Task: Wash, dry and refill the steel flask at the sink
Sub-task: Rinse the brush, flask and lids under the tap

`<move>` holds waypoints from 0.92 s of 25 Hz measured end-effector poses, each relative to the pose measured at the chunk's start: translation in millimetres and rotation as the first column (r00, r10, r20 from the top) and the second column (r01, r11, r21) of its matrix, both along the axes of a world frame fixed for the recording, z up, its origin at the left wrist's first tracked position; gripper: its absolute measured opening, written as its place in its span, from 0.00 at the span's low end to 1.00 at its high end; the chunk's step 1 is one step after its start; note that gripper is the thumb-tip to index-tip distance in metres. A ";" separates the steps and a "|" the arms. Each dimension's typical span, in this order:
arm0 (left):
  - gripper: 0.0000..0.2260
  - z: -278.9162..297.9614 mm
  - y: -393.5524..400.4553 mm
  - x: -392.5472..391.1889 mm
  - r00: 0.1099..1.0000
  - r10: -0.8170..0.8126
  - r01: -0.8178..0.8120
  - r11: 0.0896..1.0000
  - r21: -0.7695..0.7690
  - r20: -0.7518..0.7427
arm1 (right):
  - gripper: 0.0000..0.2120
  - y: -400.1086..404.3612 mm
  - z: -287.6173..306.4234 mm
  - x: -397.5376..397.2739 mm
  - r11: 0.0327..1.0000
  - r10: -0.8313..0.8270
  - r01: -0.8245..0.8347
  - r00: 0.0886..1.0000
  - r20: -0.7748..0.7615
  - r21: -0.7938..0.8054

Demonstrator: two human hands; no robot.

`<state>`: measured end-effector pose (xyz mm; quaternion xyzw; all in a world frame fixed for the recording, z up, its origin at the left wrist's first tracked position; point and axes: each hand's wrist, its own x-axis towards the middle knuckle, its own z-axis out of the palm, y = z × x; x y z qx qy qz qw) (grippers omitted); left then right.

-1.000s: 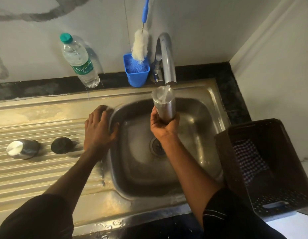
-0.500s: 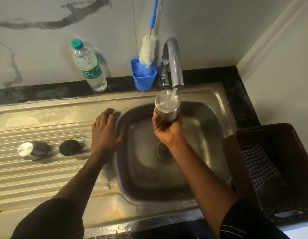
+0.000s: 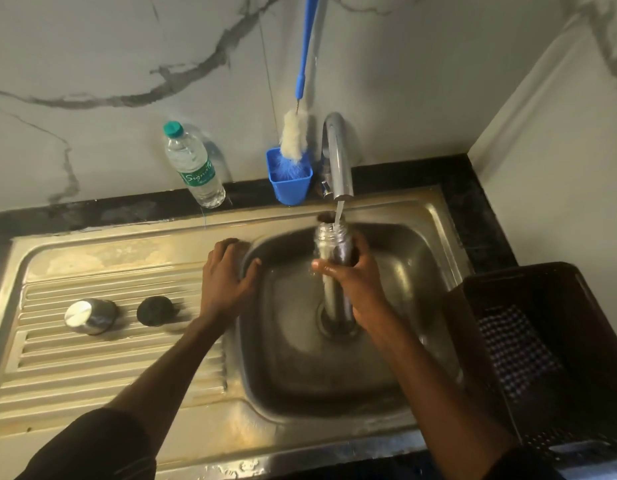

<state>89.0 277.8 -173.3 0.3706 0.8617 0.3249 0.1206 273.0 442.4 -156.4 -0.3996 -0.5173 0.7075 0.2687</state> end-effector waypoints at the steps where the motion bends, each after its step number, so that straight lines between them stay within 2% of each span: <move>1: 0.15 2.4 8.1 2.9 0.999 0.012 -0.016 0.997 0.076 0.048 | 0.33 7.4 -2.6 -2.2 0.997 -0.046 0.042 0.996 -0.071 -0.066; 3: 0.12 10.3 24.6 10.8 0.984 -0.006 -0.029 0.981 0.193 0.176 | 0.32 17.9 -4.8 -1.7 0.953 -0.072 0.006 0.976 -0.206 -0.304; 6: 0.10 26.2 44.6 19.5 0.942 -0.031 -0.060 0.964 0.260 0.333 | 0.38 23.3 -10.3 5.3 0.789 -0.141 -0.055 0.953 -0.269 -0.612; 9: 0.16 48.9 57.0 17.0 0.906 -0.044 -0.119 0.928 0.352 0.421 | 0.33 22.6 -17.4 -4.1 0.597 -0.347 -0.091 0.866 -0.359 -0.797; 11: 0.21 60.3 65.0 18.4 0.847 -0.084 -0.142 0.916 0.376 0.524 | 0.29 19.5 -14.3 -11.2 0.436 -0.470 -0.118 0.815 -0.337 -0.892; 13: 0.24 67.4 79.3 23.0 0.759 -0.162 -0.094 0.931 0.352 0.631 | 0.28 13.8 -12.5 -9.4 0.325 -0.476 -0.191 0.813 -0.335 -0.926; 15: 0.27 72.0 98.1 28.1 0.628 -0.231 -0.044 0.943 0.330 0.743 | 0.24 7.7 -12.5 2.4 0.308 -0.413 -0.190 0.856 -0.311 -0.932; 17: 0.32 78.1 117.9 38.6 0.530 -0.252 -0.034 0.948 0.317 0.810 | 0.21 6.0 -9.0 16.7 0.361 -0.329 -0.113 0.914 -0.239 -0.926; 19: 0.31 83.0 134.3 50.0 0.524 -0.251 -0.038 0.948 0.317 0.814 | 0.21 6.8 3.9 27.0 0.394 -0.275 -0.066 0.943 -0.186 -0.917; 23: 0.19 79.6 144.5 46.7 0.573 -0.160 -0.011 0.979 0.203 0.804 | 0.22 11.1 46.3 37.5 0.414 -0.278 -0.078 0.938 -0.208 -0.907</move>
